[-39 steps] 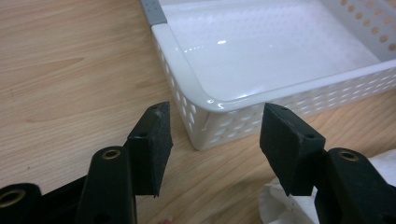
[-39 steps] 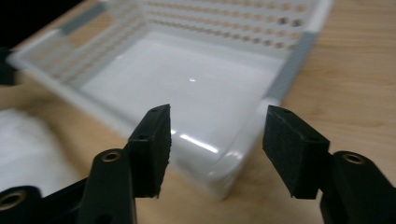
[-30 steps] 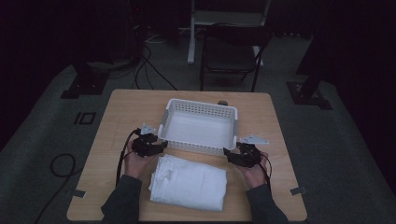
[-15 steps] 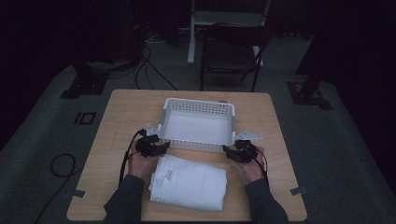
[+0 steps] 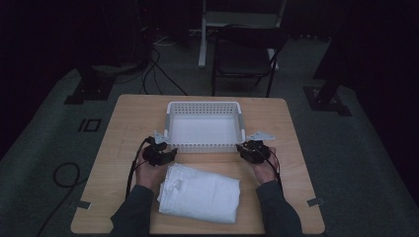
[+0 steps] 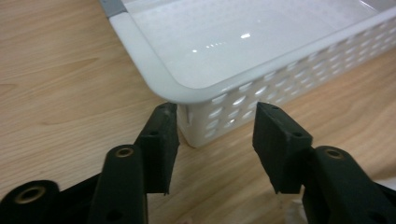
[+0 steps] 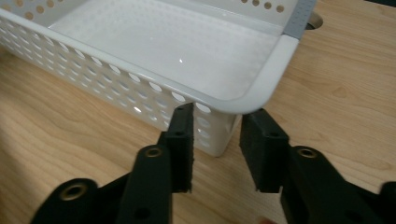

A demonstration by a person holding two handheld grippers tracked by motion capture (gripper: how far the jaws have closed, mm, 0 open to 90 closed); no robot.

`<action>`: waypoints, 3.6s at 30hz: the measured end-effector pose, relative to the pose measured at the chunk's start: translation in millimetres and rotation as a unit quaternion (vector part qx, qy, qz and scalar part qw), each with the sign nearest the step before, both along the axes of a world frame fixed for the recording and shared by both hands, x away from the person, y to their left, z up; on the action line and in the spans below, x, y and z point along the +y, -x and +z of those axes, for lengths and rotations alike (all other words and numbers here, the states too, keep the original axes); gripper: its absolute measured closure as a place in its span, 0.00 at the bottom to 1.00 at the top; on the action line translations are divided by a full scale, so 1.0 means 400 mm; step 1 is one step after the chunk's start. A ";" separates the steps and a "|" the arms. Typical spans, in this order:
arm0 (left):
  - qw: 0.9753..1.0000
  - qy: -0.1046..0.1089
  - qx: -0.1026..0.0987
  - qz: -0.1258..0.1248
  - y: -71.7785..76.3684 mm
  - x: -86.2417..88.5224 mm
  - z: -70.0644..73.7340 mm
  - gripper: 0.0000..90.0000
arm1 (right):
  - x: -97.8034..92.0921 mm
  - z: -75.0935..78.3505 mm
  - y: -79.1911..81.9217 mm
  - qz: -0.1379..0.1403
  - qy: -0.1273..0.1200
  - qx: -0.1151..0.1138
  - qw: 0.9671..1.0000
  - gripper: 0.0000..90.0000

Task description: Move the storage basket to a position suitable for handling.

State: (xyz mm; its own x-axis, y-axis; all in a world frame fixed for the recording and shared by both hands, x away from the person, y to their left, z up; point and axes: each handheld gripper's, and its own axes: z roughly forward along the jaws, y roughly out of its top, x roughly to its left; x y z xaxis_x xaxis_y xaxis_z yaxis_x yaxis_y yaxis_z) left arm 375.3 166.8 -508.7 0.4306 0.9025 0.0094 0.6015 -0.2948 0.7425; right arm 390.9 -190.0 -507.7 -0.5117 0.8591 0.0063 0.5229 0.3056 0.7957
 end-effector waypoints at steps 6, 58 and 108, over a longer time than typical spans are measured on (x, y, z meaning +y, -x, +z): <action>1.000 0.002 -0.002 0.017 -0.005 0.016 -0.002 0.68 | 0.008 0.000 0.000 0.006 -0.004 -0.002 1.000 0.77; 0.995 0.075 -0.010 -0.063 0.237 0.033 0.062 0.46 | -0.012 0.042 0.270 0.072 -0.049 0.033 0.996 0.29; 0.996 0.036 0.034 -0.068 0.239 -0.004 -0.043 0.50 | 0.039 -0.085 0.266 0.075 0.015 0.092 0.993 0.32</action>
